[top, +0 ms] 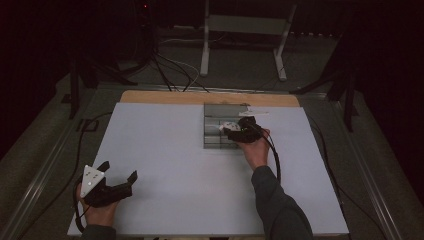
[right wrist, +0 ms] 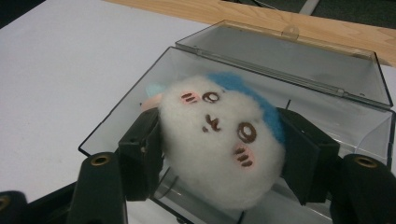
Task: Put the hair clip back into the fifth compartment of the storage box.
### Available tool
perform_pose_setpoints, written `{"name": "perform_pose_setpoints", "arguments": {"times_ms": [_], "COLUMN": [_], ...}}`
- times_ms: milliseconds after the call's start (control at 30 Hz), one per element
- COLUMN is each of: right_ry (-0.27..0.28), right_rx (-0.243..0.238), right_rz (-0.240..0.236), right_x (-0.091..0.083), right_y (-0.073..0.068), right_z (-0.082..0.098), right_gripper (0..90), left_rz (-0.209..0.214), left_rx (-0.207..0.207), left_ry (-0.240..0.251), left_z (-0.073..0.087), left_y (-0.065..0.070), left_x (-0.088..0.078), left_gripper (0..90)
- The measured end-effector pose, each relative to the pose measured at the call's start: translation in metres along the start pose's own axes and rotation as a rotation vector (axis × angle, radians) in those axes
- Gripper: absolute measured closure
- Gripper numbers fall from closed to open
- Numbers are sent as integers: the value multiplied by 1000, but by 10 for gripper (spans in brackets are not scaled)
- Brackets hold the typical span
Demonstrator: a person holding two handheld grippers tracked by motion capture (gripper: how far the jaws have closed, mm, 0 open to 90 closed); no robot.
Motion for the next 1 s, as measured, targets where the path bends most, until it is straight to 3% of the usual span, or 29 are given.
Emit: {"name": "perform_pose_setpoints", "arguments": {"times_ms": [1000], "right_ry": [-32], "right_rx": [14], "right_rz": [-8], "right_x": [14], "right_y": [-6], "right_z": [11], "right_gripper": [362], "left_rz": [5], "left_rx": [-7], "left_ry": [6], "left_z": [-1], "left_y": [0], "left_x": [0], "left_gripper": [8]}}
Point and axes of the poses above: each handheld gripper's, and its own axes: x roughly forward along the jaws, z roughly out of its underside, y roughly to its right, the point moved 8 cm from there along x, roughly forward along the jaws, and after that the axes turned 12 degrees about -x, right-handed, at the moved point
